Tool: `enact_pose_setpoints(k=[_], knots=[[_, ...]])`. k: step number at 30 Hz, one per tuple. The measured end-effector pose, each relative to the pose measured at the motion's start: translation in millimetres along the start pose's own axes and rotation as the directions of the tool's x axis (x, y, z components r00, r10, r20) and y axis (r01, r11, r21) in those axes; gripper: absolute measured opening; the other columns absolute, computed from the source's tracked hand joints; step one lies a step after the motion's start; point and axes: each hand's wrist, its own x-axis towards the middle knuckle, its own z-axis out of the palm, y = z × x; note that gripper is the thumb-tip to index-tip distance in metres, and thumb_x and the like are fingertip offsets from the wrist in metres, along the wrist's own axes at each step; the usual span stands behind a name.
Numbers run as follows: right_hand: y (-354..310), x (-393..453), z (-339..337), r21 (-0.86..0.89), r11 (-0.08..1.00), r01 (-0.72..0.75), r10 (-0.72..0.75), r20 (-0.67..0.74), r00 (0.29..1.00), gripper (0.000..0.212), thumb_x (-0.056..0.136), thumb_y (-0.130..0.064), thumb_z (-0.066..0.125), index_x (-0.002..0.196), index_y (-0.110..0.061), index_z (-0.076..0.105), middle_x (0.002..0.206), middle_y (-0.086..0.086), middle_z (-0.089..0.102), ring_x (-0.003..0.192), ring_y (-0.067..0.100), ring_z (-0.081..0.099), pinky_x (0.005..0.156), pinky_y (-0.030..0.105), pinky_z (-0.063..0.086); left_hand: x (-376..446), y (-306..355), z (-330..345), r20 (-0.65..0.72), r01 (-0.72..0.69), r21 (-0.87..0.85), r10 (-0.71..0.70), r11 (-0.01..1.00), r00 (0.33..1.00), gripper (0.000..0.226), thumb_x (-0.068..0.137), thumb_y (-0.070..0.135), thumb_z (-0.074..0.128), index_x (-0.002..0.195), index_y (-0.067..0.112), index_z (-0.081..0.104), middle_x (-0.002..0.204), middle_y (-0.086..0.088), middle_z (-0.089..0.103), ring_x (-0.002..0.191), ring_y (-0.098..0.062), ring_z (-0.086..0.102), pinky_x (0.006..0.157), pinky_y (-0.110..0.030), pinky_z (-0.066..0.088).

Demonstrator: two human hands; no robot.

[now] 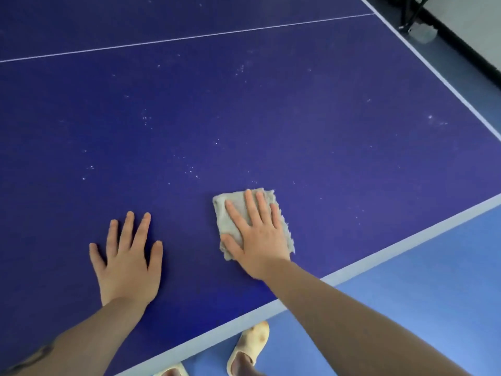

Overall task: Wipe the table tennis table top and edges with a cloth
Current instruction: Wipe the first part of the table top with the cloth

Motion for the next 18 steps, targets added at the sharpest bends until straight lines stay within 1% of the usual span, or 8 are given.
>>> enact_pose_setpoints(k=[2,4,7,9,11,13,15,18], knots=[[42,23,-10,-0.03,0.983,-0.181,0.182,0.043,0.982,0.068,0.094,-0.065,0.003,0.156,-0.04,-0.01,0.165,0.004,-0.02,0.149,0.025,-0.025,0.121,0.048,-0.012,-1,0,0,-0.009,0.002,-0.002,-0.002,1.0,1.0,0.059,0.1,0.038,0.038,0.155,0.034,0.016,0.163,0.005,0.012,0.151,-0.017,-0.001,0.119,-0.053,0.001],[85,8,-9,0.015,0.898,-0.44,0.439,0.039,0.897,0.066,0.098,-0.062,0.008,0.158,-0.036,-0.005,0.165,0.008,-0.017,0.15,0.028,-0.02,0.121,0.051,-0.006,-1,0,1,-0.016,-0.001,-0.003,0.001,1.0,1.0,0.059,0.1,0.038,0.038,0.155,0.033,0.018,0.163,0.004,0.014,0.151,-0.018,0.0,0.119,-0.053,0.001],[99,-54,9,0.086,0.778,-0.623,0.629,-0.109,0.77,0.069,0.097,-0.056,0.016,0.158,-0.024,0.023,0.163,0.023,0.011,0.15,0.042,0.008,0.118,0.061,0.014,0,0,3,-0.029,-0.007,0.002,0.007,1.0,1.0,0.056,0.101,0.038,0.036,0.154,0.031,0.022,0.162,0.002,0.017,0.151,-0.021,0.004,0.118,-0.055,0.004],[62,-80,21,0.094,0.847,-0.523,0.531,-0.155,0.833,0.067,0.094,-0.051,0.029,0.151,-0.019,0.041,0.156,0.027,0.028,0.145,0.046,0.024,0.113,0.063,0.023,0,0,3,-0.042,-0.018,0.0,0.018,1.0,0.999,0.054,0.101,0.04,0.032,0.154,0.03,0.024,0.161,0.001,0.02,0.15,-0.022,0.007,0.117,-0.056,0.004],[11,-77,26,0.075,0.954,-0.291,0.299,-0.132,0.945,0.066,0.092,-0.053,0.034,0.15,-0.023,0.044,0.156,0.023,0.032,0.146,0.044,0.026,0.113,0.061,0.022,0,1,3,-0.034,-0.015,-0.011,0.015,1.0,0.999,0.054,0.101,0.038,0.035,0.154,0.03,0.025,0.162,0.001,0.02,0.15,-0.021,0.006,0.118,-0.056,0.004],[-30,-50,21,0.056,0.998,-0.021,0.027,-0.117,0.993,0.064,0.096,-0.056,0.03,0.154,-0.029,0.032,0.162,0.017,0.021,0.151,0.038,0.012,0.116,0.058,0.013,0,4,2,-0.023,-0.002,-0.011,0.002,1.0,1.0,0.057,0.1,0.037,0.04,0.154,0.03,0.024,0.162,0.003,0.017,0.151,-0.02,0.004,0.119,-0.055,0.003],[-43,-13,9,0.034,0.983,0.181,-0.181,-0.026,0.983,0.063,0.1,-0.059,0.016,0.158,-0.036,0.007,0.166,0.008,-0.006,0.151,0.03,-0.017,0.12,0.055,-0.001,-1,5,2,-0.022,0.001,0.002,-0.001,1.0,1.0,0.059,0.1,0.039,0.038,0.155,0.032,0.019,0.163,0.005,0.013,0.151,-0.018,0.001,0.12,-0.053,0.002],[-12,24,-1,-0.041,0.984,0.173,-0.17,0.081,0.982,0.066,0.093,-0.064,-0.003,0.154,-0.041,-0.013,0.164,-0.001,-0.022,0.147,0.022,-0.031,0.121,0.049,-0.01,0,2,3,-0.02,-0.002,0.006,0.002,1.0,1.0,0.059,0.1,0.041,0.035,0.155,0.033,0.015,0.163,0.007,0.01,0.151,-0.016,-0.002,0.12,-0.052,0.0]])
